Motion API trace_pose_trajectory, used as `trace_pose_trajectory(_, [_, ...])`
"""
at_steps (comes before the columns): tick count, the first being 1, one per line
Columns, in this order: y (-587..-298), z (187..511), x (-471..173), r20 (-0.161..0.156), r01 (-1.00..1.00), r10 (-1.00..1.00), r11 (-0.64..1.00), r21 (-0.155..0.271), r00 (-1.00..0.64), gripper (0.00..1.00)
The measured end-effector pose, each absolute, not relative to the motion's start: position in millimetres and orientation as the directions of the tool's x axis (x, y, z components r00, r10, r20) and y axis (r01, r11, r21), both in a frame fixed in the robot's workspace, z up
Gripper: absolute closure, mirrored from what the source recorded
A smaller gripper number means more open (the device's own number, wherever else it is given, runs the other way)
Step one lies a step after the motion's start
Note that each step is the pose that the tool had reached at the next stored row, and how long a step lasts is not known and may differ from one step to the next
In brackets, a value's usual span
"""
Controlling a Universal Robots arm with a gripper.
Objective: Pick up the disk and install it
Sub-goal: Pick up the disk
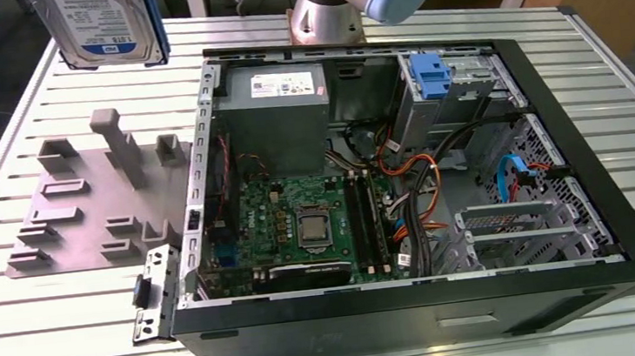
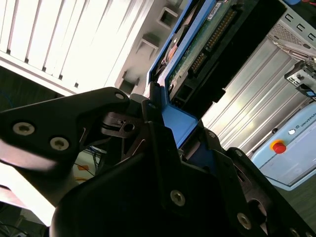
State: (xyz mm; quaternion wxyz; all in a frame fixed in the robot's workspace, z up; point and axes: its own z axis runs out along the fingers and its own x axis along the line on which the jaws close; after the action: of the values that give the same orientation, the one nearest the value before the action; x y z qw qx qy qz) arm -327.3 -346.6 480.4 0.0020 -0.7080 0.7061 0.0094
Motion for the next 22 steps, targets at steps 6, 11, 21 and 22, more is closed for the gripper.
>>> trace_pose_trajectory(6, [-352,480,-327,-0.016,-1.000,-1.000,-0.003,0.010,0.003,0.64])
trace_pose_trajectory(11, [-357,480,-327,-0.016,-1.000,-1.000,-0.002,0.010,0.002,0.64])
trace_pose_trajectory(21, [-357,480,-320,-0.016,-1.000,-1.000,-0.002,0.010,0.002,0.64])
trace_pose_trajectory(22, [-357,480,-319,-0.016,-1.000,-1.000,-0.002,0.010,0.002,0.64])
